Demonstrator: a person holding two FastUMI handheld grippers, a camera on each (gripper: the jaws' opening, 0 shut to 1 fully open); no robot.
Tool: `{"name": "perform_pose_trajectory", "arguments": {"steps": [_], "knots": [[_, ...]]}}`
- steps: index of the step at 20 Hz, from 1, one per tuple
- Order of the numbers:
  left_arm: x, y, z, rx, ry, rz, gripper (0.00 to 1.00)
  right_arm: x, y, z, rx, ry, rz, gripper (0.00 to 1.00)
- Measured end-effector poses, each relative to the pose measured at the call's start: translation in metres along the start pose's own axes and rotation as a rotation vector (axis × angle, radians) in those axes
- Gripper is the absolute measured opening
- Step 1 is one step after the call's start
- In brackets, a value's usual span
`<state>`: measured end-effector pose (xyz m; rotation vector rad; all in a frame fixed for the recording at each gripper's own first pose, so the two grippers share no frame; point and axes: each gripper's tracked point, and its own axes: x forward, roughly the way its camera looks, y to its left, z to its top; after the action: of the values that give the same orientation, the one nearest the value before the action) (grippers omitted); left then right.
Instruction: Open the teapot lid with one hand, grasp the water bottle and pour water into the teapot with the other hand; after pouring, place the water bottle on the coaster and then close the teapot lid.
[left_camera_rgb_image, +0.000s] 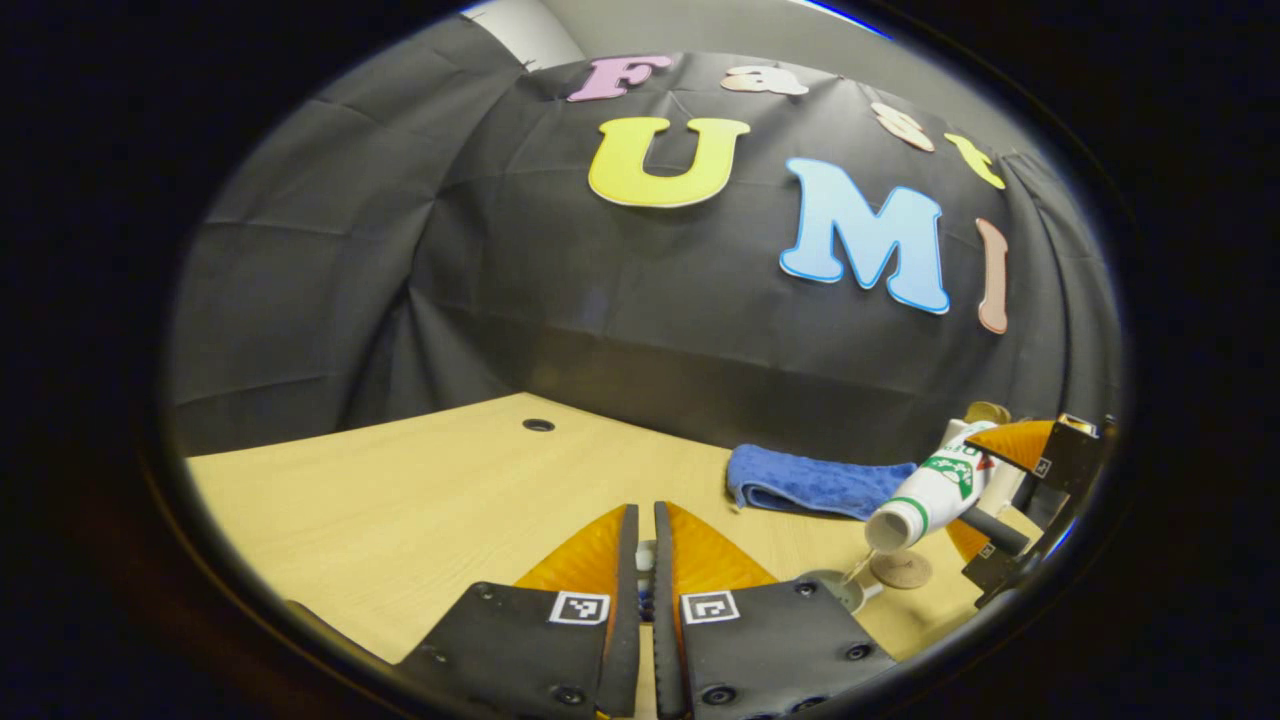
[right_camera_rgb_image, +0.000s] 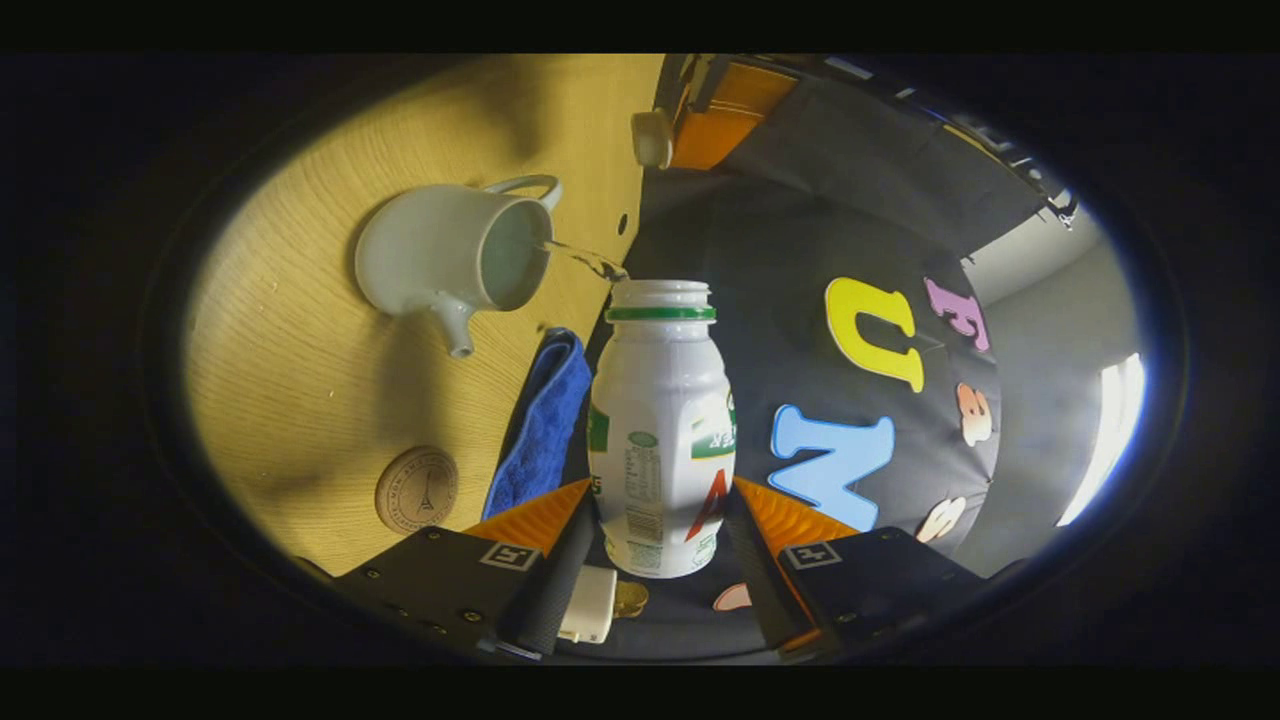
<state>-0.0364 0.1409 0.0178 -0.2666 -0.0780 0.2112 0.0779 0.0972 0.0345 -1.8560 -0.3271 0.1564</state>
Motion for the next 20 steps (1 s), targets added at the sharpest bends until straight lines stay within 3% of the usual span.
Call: {"name": "perform_pose_trajectory", "arguments": {"steps": [6,7,9,10,20], "knots": [[0.0,0.003,0.001,-0.002,-0.003,0.01,0.16,0.001,-0.004,-0.004,-0.02,0.003,-0.007,0.73],[0.0,0.004,0.0,-0.005,0.0,0.011,0.09,0.002,-0.005,-0.004,-0.027,0.005,-0.01,0.73],[0.001,0.003,0.0,-0.006,0.002,0.012,0.16,0.002,-0.007,-0.005,-0.034,0.004,-0.013,0.73],[0.0,0.005,0.001,-0.006,0.001,0.014,0.13,0.001,-0.007,-0.005,-0.036,0.003,-0.014,0.73],[0.002,0.007,-0.002,-0.011,0.007,0.019,0.16,0.002,-0.014,-0.004,-0.074,-0.002,-0.028,0.73]]}}
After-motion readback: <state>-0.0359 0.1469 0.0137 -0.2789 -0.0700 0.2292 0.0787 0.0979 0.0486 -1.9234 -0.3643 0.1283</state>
